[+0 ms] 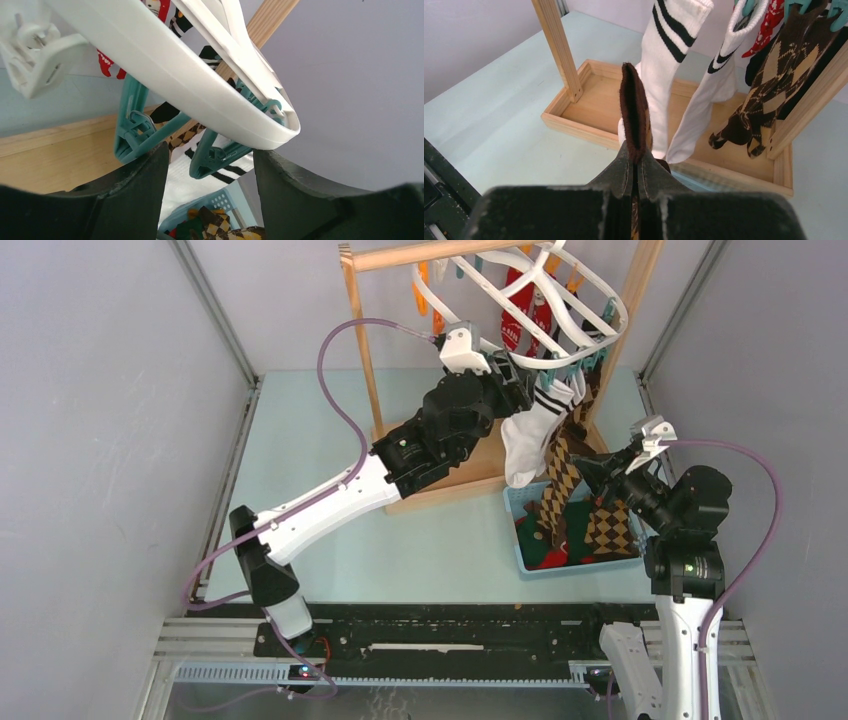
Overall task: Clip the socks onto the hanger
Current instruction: Open the clamp at the hanger.
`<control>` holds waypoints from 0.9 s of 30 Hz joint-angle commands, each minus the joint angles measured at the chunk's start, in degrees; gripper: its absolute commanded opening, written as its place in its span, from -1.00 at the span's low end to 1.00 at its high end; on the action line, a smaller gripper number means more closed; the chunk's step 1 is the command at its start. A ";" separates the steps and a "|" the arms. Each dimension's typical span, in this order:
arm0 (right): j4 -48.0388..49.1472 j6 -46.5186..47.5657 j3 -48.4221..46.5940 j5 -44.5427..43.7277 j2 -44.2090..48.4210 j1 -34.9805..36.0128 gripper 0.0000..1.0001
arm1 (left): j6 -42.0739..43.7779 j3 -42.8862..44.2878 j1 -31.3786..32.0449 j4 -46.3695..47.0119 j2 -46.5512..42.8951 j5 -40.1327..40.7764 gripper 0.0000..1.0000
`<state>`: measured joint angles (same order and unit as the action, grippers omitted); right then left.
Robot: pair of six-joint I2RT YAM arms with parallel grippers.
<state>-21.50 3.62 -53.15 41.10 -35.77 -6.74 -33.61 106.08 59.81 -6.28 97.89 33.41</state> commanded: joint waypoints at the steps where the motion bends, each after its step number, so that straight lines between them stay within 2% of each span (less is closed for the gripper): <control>1: 2.25 -0.17 0.32 0.81 -0.12 -0.29 -1.00 | 0.91 -1.81 -0.75 1.11 -4.39 -2.01 0.34; 7: 2.51 -0.10 0.61 0.90 -0.13 -0.29 -1.00 | 1.90 -4.18 -1.01 2.43 -5.98 -3.85 0.28; 15: 2.78 -0.27 0.76 1.00 -0.01 -0.29 -1.00 | 5.06 -3.23 -1.10 2.97 -4.79 -3.86 0.25; 27: 2.93 -0.23 1.02 0.91 0.05 -0.21 -1.00 | 9.78 -5.35 -1.10 9.61 -3.55 -5.79 0.23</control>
<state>-20.69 3.62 -52.21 41.67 -35.83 -6.74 -26.70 100.33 59.05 -0.99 94.65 28.56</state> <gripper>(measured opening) 0.022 0.618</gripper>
